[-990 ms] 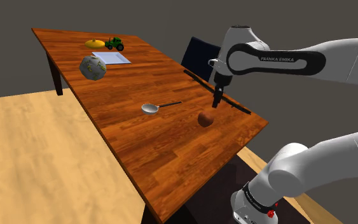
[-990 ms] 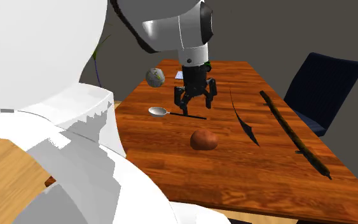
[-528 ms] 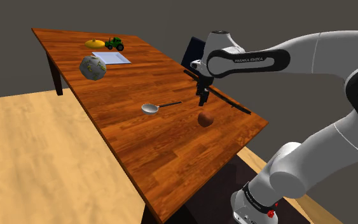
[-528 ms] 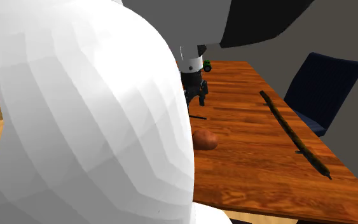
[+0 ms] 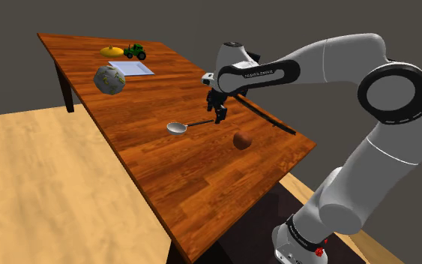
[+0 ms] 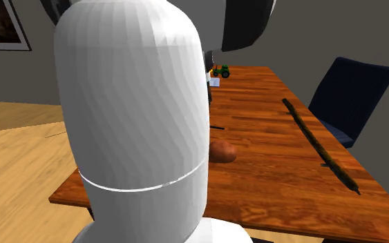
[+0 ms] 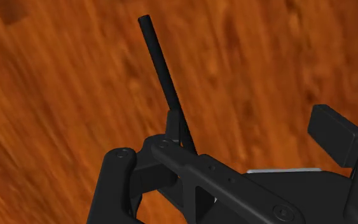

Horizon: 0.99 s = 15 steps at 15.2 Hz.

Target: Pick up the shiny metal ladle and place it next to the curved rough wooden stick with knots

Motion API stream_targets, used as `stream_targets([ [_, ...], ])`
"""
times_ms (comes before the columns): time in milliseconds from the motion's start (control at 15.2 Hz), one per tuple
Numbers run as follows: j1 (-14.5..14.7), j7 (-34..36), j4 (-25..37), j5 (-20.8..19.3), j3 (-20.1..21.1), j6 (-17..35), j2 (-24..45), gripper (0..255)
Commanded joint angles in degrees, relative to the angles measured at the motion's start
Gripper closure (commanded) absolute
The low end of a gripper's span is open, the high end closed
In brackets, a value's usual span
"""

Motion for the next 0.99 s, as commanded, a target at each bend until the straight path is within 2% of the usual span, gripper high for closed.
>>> stream_targets([
  [0,0.59,-3.99,2.26,0.23,0.82,1.60,3.21,0],
  [330,1.47,-12.17,7.87,0.46,2.98,4.36,10.23,0],
  [792,1.12,-11.95,6.51,0.10,2.72,9.18,13.66,0],
  [924,1.12,-11.95,6.51,0.10,2.72,9.18,13.65,0],
])
